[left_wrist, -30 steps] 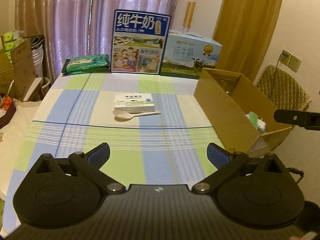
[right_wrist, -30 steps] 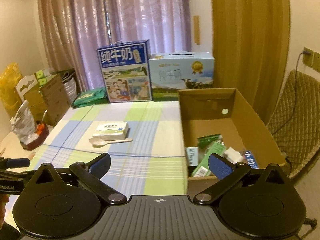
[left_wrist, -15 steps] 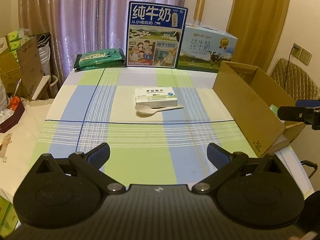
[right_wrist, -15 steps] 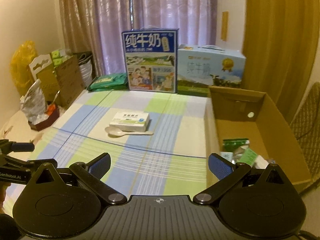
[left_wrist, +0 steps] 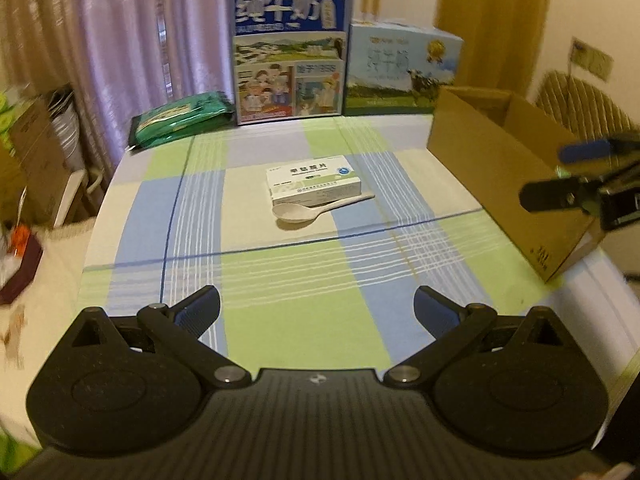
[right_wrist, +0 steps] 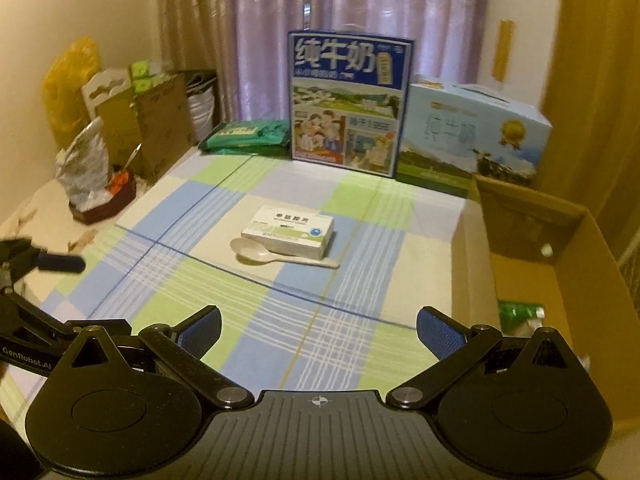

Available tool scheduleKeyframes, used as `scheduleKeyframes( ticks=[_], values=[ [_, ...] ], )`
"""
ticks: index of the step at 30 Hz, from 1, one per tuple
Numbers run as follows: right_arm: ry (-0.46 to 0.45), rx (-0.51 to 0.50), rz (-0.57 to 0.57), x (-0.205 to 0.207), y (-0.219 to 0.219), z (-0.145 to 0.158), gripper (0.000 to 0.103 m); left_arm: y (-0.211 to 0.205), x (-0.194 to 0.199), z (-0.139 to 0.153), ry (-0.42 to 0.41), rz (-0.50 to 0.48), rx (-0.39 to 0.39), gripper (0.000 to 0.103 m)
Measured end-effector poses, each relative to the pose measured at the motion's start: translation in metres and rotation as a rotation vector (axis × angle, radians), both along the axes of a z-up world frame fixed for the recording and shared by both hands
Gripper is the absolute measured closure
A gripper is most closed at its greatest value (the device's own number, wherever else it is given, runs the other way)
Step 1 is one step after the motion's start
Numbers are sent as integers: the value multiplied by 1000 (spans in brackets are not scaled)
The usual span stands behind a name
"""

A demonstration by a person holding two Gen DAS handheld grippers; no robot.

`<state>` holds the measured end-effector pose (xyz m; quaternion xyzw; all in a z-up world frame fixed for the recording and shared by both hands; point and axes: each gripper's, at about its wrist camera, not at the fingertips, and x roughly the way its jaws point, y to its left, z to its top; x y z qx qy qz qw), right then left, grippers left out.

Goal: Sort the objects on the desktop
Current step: 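Move both tools toward the white tablets box and spoon, then grasp the white tablets box with the right tool while the left tool grasps the white spoon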

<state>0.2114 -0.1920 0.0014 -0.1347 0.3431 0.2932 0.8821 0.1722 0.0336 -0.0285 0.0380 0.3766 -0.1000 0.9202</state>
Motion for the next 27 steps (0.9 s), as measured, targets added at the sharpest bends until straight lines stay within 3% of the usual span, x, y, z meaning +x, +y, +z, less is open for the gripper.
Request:
scheduleKeyframes(
  ticks=[11,19,27],
  values=[
    [-61,-226,435,60,55,-27,2,-1,68,-25,-42,-340,160,2],
    [-52,-325,589,122,93,-63,3,4,119,-57,-53,-504,228,9],
    [-85,-431,704,163,131,-95,12,9,160,-79,-34,-566,225,23]
  ],
)
